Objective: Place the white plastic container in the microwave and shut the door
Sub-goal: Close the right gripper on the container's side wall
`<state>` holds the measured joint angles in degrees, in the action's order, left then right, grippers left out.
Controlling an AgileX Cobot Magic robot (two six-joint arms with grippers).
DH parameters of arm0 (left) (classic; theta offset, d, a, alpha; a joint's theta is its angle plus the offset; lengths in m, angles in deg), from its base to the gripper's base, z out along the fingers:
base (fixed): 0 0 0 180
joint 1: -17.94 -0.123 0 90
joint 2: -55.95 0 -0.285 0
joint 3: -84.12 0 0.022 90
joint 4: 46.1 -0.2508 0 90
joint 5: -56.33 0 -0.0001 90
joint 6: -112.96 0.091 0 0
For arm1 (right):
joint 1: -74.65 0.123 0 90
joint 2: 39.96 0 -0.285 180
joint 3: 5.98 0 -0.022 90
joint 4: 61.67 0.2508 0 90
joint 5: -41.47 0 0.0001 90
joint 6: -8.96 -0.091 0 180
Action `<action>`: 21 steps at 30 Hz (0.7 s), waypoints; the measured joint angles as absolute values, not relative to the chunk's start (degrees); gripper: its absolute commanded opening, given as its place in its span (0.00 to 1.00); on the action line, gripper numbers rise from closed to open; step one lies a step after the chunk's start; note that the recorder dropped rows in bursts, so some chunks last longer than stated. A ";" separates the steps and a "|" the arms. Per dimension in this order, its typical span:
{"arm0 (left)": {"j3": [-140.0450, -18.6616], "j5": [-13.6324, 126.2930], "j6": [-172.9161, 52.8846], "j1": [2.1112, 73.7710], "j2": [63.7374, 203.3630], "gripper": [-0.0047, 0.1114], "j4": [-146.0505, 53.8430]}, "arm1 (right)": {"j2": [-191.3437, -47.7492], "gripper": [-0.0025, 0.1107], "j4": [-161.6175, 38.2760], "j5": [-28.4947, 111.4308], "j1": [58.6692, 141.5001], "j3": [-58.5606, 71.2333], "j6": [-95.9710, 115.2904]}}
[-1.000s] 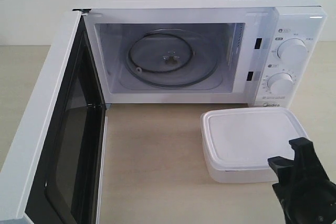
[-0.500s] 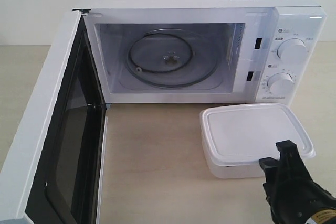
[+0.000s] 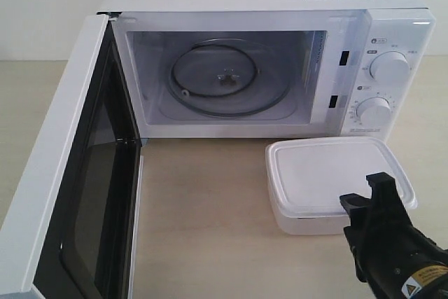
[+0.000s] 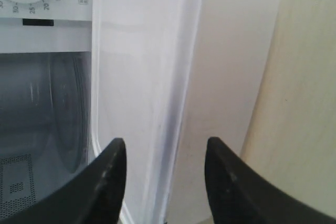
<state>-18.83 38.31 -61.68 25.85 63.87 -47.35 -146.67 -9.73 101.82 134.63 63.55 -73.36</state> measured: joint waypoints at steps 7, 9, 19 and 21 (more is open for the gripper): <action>-18.83 38.31 -61.57 25.85 63.87 0.08 -47.35 | -146.72 0.38 -14.60 102.09 129.19 63.55 -73.36; -18.83 38.31 -61.57 25.85 63.87 0.08 -47.35 | -146.72 0.24 -14.92 101.93 128.76 63.55 -72.86; -18.83 38.31 -61.57 25.85 63.87 0.08 -47.35 | -148.00 0.02 -15.07 102.14 128.76 63.55 -72.64; -18.83 38.31 -61.57 25.85 63.87 0.08 -47.35 | -148.00 0.02 -15.07 102.14 128.76 63.55 -72.64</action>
